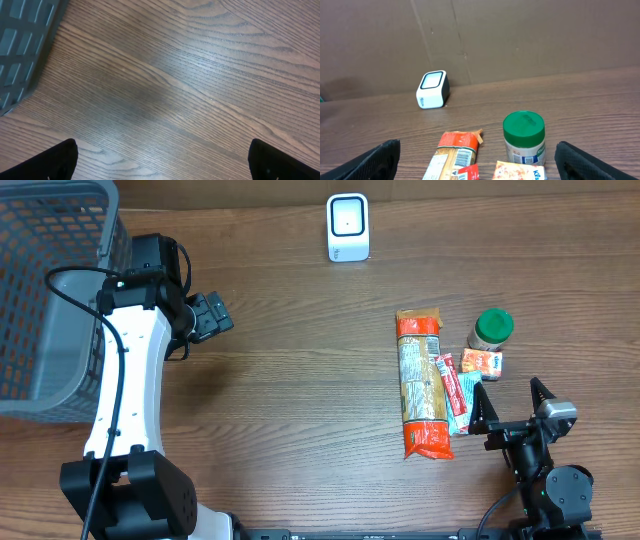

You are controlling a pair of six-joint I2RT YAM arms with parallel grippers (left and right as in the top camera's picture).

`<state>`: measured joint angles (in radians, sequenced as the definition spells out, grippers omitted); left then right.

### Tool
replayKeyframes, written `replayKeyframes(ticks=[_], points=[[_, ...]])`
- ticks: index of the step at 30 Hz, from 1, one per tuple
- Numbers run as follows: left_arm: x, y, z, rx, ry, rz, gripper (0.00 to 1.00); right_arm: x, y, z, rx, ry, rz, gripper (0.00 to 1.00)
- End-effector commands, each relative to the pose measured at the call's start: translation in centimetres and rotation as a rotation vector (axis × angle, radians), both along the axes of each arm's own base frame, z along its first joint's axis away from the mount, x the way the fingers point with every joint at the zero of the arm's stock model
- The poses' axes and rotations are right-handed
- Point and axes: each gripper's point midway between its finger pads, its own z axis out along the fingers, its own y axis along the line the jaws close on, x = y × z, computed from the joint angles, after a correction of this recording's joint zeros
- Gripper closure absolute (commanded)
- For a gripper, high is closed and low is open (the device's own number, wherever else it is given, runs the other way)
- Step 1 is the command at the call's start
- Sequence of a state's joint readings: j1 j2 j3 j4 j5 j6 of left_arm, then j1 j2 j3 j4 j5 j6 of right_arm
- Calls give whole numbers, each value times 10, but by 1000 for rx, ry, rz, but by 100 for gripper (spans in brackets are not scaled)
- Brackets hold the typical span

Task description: Scan the item barcode

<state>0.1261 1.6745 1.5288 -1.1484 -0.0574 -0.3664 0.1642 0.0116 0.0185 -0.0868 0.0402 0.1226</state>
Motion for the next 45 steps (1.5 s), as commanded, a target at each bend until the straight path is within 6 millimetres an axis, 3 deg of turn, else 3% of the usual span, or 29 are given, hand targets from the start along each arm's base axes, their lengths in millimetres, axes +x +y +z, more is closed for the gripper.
replayKeyframes(ticks=[1,9,12,18,25,30,45], points=[[3,1,9,11,-25,-10,0,0,0,-2,-7,-5,1,0],[3,-2,11,11,-30,-18,0,0,0,-2,-7,-5,1,0],[2,-5,20,14,-56,-26,0,0,0,-2,-7,-5,1,0],[-9,-20,64,26,-185,-64,1,0,0,-2,-7,-5,1,0],[-44,-31,140,45,-424,-89,0,0,0,-2,-7,-5,1,0],[-64,-32,168,54,-521,-87,0,0,0,-2,-7,-5,1,0],[-76,-33,176,56,-552,-89,0,0,0,-2,-7,-5,1,0]])
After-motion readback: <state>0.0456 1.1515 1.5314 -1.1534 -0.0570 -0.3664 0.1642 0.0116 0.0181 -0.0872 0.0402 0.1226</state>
